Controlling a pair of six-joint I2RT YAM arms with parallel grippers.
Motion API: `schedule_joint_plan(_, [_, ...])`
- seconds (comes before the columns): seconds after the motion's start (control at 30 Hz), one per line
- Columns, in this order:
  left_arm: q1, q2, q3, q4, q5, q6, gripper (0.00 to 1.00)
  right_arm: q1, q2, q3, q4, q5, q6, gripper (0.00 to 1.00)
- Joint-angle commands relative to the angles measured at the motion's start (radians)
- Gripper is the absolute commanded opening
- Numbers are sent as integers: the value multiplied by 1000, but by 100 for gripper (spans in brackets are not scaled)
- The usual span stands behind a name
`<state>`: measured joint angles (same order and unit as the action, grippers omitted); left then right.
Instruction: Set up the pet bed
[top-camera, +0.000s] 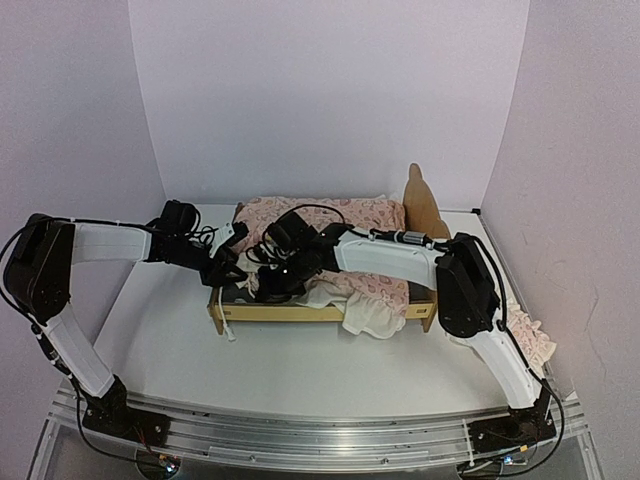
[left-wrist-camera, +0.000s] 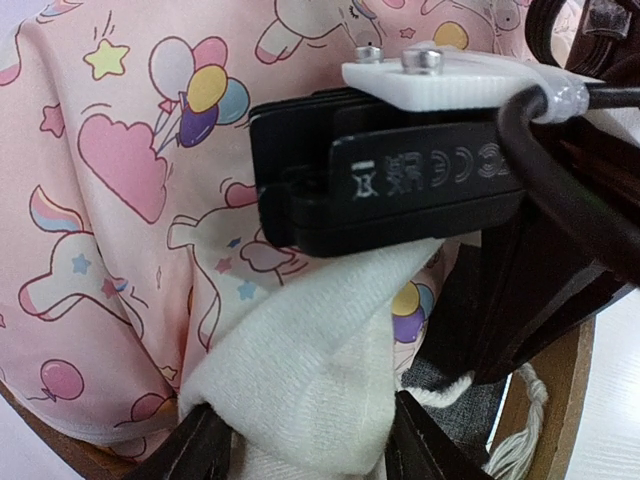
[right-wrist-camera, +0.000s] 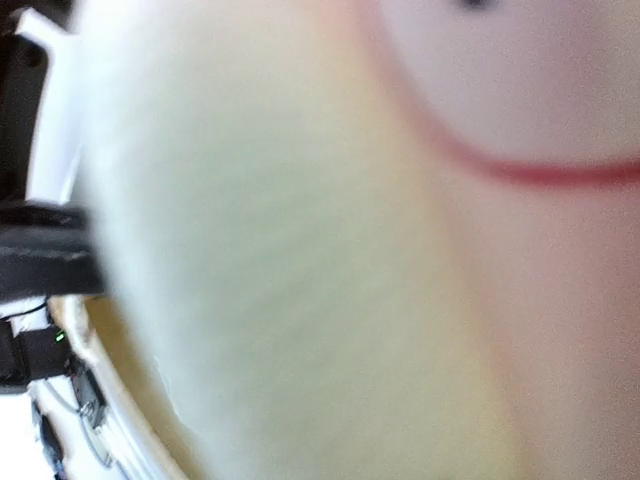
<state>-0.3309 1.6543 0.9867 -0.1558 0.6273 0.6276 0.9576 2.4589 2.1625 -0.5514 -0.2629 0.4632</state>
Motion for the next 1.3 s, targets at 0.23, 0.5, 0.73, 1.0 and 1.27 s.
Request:
schedule_joint_plan(0.23, [5, -34, 9, -16, 19, 18, 53, -8, 49, 9, -33, -258, 8, 0])
schedule_joint_plan(0.5, [6, -36, 58, -93, 85, 41, 63, -6, 18, -68, -224, -111, -177, 0])
schedule_joint_plan(0.73, [6, -72, 177, -268, 290, 121, 70, 3, 2, -27, -250, -9, -319, 2])
schedule_joint_plan(1.0, [-5, -102, 223, -551, 450, 343, 66, 10, -43, -22, -234, -62, -366, 33])
schedule_joint_plan(1.27, [-97, -128, 219, -662, 377, 426, 58, -18, -217, -140, -126, -162, -278, 43])
